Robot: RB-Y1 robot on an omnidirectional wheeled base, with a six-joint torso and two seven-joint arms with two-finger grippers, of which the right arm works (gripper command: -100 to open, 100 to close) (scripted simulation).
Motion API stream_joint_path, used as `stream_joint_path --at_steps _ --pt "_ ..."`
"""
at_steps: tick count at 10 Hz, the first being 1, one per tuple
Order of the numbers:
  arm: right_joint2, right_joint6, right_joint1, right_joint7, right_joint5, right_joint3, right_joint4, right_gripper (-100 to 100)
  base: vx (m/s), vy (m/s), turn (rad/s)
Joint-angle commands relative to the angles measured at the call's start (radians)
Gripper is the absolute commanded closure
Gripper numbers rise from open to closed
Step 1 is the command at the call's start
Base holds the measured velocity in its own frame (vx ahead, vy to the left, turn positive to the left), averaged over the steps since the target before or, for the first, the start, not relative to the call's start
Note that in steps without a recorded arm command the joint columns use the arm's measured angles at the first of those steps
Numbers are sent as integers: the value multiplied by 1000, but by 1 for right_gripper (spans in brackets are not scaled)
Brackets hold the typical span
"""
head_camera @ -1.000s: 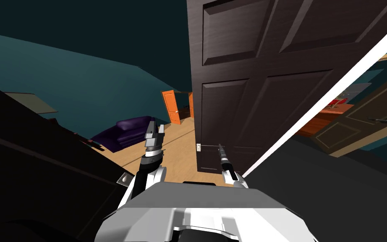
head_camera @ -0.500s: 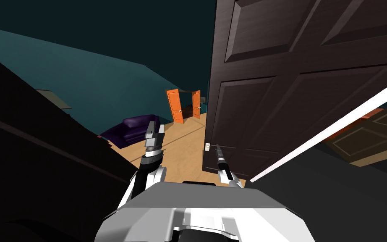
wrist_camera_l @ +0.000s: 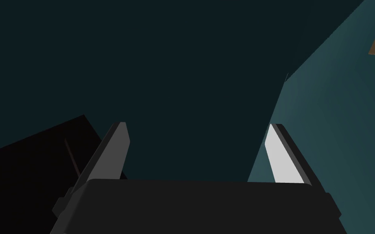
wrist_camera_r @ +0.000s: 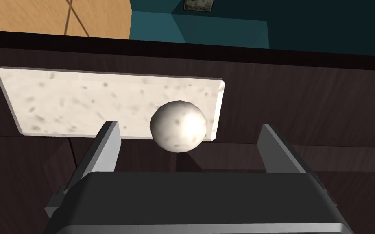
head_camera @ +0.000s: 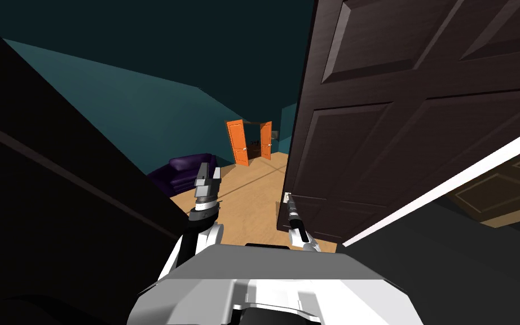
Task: Push the door open
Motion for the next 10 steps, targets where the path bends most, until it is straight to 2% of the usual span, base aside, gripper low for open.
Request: stream_joint_path --at_steps 1,6,7,8,9,10 --pt "-1 3 1 0 0 0 -3 100 0 0 0" --pt "-1 3 1 0 0 0 -3 100 -1 -14 1" --pt "-20 -1 -2 5 -14 15 3 -100 25 -130 -100" --pt "-29 -3 -5 9 -23 25 7 -100 5 -231 -76" --pt "-48 -8 -11 18 -47 49 18 -100 -18 -250 -138" --pt "-56 -11 -14 24 -61 64 24 -100 6 -182 -110"
